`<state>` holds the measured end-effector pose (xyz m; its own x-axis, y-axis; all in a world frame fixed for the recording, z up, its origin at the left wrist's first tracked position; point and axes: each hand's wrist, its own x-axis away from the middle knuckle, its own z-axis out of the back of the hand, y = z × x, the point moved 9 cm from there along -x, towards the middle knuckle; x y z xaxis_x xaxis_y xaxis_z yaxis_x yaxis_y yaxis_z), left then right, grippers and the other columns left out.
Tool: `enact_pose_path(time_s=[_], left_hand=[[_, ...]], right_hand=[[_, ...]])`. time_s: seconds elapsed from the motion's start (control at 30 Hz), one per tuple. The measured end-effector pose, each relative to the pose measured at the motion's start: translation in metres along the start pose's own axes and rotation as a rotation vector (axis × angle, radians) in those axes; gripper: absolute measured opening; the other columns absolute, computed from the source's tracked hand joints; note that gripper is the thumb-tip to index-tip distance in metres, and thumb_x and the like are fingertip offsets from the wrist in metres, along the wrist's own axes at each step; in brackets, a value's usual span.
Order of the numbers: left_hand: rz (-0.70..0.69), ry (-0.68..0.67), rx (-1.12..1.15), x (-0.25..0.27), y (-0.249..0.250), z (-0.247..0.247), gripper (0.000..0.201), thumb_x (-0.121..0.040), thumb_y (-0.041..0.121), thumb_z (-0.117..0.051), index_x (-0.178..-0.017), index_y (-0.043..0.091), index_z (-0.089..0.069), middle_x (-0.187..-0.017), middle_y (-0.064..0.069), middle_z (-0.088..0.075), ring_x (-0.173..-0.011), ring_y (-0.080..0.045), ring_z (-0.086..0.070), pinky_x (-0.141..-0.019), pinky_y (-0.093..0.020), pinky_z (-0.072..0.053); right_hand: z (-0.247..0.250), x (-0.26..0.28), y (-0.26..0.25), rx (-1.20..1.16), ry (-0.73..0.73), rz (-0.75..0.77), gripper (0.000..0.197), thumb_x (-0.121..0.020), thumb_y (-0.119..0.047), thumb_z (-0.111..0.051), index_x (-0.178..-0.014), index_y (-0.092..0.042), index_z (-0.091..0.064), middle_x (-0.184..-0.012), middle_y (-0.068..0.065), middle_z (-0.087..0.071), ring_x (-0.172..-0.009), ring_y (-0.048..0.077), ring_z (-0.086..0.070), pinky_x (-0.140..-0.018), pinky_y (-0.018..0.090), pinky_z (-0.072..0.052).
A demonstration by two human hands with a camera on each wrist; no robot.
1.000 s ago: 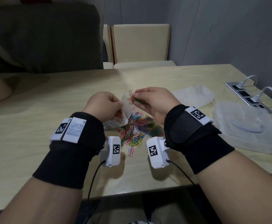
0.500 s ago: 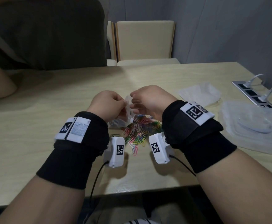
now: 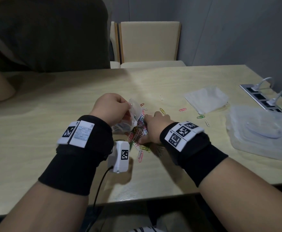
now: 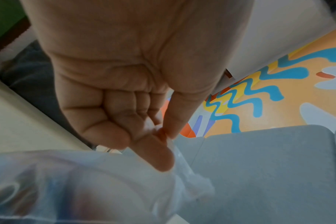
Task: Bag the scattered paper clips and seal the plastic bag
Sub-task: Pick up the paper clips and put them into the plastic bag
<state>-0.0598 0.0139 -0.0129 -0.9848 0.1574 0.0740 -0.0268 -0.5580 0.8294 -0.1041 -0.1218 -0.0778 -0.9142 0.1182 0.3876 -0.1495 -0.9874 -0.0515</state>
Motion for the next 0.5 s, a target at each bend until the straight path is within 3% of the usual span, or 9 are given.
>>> enact_pose_path(time_s=[0.13, 0.33, 0.4, 0.5], left_hand=[[-0.008, 0.006, -0.013, -0.002, 0.000, 0.002, 0.019, -0.090, 0.018, -0.062, -0.080, 0.003, -0.071, -0.085, -0.014, -0.074, -0.087, -0.034, -0.071, -0.085, -0.048, -0.058], [-0.007, 0.008, -0.021, -0.004, -0.001, 0.003, 0.018, -0.089, 0.017, -0.062, -0.081, 0.003, -0.071, -0.077, -0.002, -0.069, -0.092, -0.033, -0.069, -0.088, -0.048, -0.057], [-0.009, 0.011, -0.019, -0.004, -0.001, 0.004, 0.018, -0.089, 0.017, -0.063, -0.081, 0.003, -0.071, -0.079, -0.004, -0.070, -0.093, -0.033, -0.069, -0.088, -0.048, -0.057], [-0.011, 0.017, -0.018, -0.004, -0.001, 0.005, 0.018, -0.089, 0.018, -0.063, -0.079, 0.006, -0.072, -0.082, -0.008, -0.072, -0.091, -0.033, -0.069, -0.088, -0.048, -0.057]], right_hand=[[0.004, -0.004, 0.001, 0.016, 0.024, 0.010, 0.057, -0.087, -0.043, -0.065, -0.133, -0.016, -0.044, -0.129, 0.012, -0.044, -0.118, 0.035, -0.049, -0.091, 0.042, -0.045], [0.013, -0.008, 0.000, 0.054, 0.094, 0.095, 0.025, -0.094, -0.008, -0.050, -0.119, -0.007, -0.057, -0.116, 0.014, -0.058, -0.096, 0.029, -0.057, -0.077, 0.031, -0.043], [0.014, -0.009, 0.001, 0.084, 0.103, 0.109, 0.022, -0.093, -0.005, -0.049, -0.111, -0.006, -0.061, -0.109, 0.012, -0.065, -0.086, 0.027, -0.055, -0.071, 0.029, -0.042], [0.019, -0.011, 0.006, 0.082, 0.133, 0.089, 0.020, -0.092, -0.006, -0.052, -0.106, -0.006, -0.065, -0.104, 0.010, -0.068, -0.088, 0.027, -0.061, -0.070, 0.029, -0.043]])
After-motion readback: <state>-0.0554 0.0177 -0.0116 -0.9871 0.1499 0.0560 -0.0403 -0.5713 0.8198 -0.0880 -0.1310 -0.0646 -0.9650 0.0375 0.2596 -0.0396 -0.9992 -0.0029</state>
